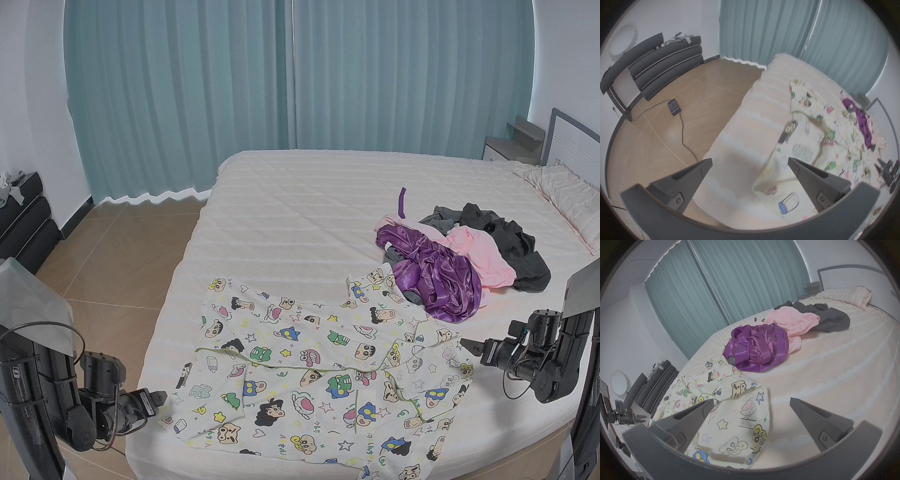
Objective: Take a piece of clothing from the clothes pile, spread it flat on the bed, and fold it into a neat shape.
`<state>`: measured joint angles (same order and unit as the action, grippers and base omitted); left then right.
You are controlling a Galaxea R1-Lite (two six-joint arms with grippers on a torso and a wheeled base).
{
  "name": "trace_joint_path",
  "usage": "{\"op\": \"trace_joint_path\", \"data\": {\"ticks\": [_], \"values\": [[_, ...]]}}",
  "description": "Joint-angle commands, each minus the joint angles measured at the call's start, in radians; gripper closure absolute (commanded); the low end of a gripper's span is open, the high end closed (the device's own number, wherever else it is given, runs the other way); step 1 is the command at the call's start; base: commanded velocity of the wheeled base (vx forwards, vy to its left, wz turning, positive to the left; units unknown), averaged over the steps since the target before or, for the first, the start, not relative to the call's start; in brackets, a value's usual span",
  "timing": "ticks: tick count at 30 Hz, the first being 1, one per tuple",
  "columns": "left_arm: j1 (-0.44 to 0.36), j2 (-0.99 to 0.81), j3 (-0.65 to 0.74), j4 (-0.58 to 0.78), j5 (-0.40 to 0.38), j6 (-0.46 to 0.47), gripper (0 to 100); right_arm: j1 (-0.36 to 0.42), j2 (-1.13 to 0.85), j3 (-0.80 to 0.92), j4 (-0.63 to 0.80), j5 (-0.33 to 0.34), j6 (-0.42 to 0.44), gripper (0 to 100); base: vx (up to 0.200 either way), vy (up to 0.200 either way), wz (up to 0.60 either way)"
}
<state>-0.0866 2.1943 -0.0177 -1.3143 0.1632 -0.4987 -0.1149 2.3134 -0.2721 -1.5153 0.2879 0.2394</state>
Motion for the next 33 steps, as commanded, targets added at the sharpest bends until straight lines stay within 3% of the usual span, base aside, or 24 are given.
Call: {"op": "trace_joint_path", "data": {"ticks": [1, 5, 11, 15, 20, 33], "values": [[0.076, -0.088, 0.005, -0.062, -0.033, -0.003, 0, 0.000, 0.001, 0.001, 0.000, 0.001, 0.000, 0, 0.000, 0.000, 0.00], [0.053, -0.166, -0.016, -0.065, -0.060, -0.023, 0, 0.003, 0.000, 0.001, -0.002, 0.001, 0.000, 0, 0.000, 0.000, 0.00], [-0.120, -0.186, -0.056, -0.060, -0.099, -0.119, 0, 0.014, -0.003, 0.008, -0.002, 0.001, 0.001, 0, 0.000, 0.000, 0.00], [-0.223, -0.053, -0.130, -0.063, -0.102, -0.132, 0, 0.014, -0.003, 0.008, -0.002, 0.001, 0.001, 0, 0.000, 0.000, 0.00], [-0.266, 0.059, -0.206, -0.065, -0.097, -0.129, 0, 0.014, -0.008, 0.008, -0.002, 0.001, 0.001, 0, 0.000, 0.000, 0.00], [-0.389, 0.071, -0.169, -0.065, -0.105, -0.152, 0, 0.014, -0.005, 0.008, -0.002, 0.001, 0.001, 0, 0.000, 0.000, 0.00]]}}
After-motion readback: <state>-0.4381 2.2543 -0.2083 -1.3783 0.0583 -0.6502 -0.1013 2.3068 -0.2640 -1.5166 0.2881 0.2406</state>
